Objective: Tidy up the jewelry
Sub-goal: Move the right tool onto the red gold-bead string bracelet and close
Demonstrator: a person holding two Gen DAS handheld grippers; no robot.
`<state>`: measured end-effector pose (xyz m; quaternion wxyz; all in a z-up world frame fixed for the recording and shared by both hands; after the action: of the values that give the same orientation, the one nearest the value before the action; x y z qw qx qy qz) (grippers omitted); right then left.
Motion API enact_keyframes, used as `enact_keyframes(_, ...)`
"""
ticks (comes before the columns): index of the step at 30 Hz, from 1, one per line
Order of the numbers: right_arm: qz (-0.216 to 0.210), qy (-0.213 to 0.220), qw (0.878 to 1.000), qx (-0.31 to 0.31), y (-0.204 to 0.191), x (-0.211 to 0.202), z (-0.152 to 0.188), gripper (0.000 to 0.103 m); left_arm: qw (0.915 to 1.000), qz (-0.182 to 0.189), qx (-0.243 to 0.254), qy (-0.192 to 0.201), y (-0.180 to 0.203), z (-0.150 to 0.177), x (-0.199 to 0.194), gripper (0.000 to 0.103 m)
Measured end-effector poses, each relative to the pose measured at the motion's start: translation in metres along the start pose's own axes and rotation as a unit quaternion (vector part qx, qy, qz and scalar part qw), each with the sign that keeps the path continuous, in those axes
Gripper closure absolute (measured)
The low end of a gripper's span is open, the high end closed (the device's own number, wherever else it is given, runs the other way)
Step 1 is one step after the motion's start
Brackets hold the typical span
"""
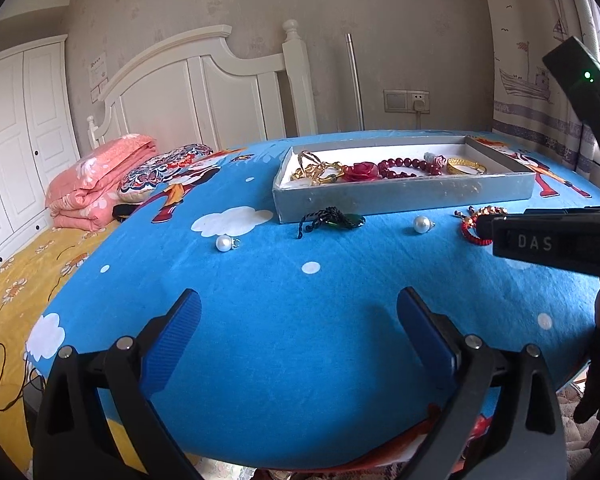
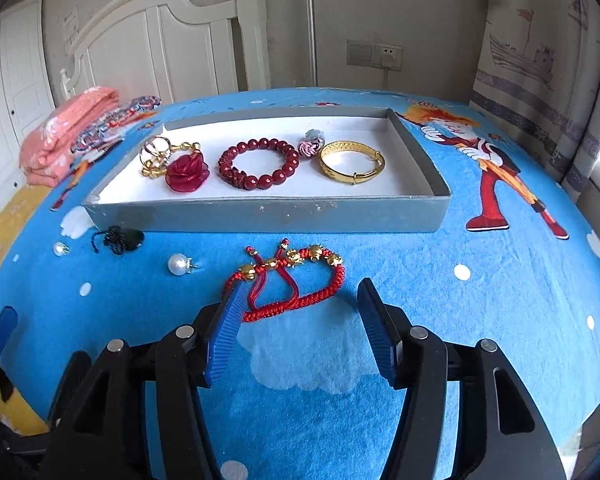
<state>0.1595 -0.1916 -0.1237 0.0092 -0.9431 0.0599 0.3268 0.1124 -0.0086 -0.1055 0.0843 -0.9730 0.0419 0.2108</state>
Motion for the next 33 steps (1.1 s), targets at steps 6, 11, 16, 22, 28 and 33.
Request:
enact_keyframes(6, -0.005, -0.001, 1.000, -0.027, 0.005, -0.006, 0.004, 0.090, 0.9998, -0.004, -0.019, -0.005, -0.011, 0.001, 0.003, 0.008)
enact_keyframes(11, 0.020, -0.003, 1.000, -0.002, 0.038, -0.010, 0.009, 0.090, 0.9999, -0.003, -0.016, -0.004, -0.008, 0.000, 0.002, 0.008)
enact_keyframes(16, 0.020, 0.014, 0.999, 0.034, 0.051, -0.015, 0.001, 0.078, 1.0000, -0.001, -0.004, 0.001, 0.000, -0.001, 0.000, 0.007)
enact_keyframes(22, -0.008, 0.013, 1.000, 0.009, 0.026, -0.013, -0.003, 0.078, 1.0000, -0.004, -0.008, 0.001, -0.003, 0.000, 0.000, 0.007)
enact_keyframes(28, -0.004, -0.007, 1.000, -0.014, 0.016, 0.003, -0.003, 0.078, 0.9999, 0.000, -0.011, -0.005, -0.005, 0.000, 0.002, 0.007)
enact_keyframes(33, -0.015, -0.010, 1.000, -0.013, 0.019, 0.005, -0.003, 0.089, 0.9989, 0.029, -0.027, -0.024, -0.005, -0.010, 0.006, 0.007)
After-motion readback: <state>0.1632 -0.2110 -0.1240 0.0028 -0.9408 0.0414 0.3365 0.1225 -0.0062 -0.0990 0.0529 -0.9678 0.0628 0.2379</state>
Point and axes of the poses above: each gripper's, at about its wrist camera, not at the fingertips, and x roughly the way its jaws point, y to its right, z to its underside, the point moved 8 cm from there along x, roughly the way its jaws point, and after that the axes turned 4 degrees about y, right-handed, at the moved point
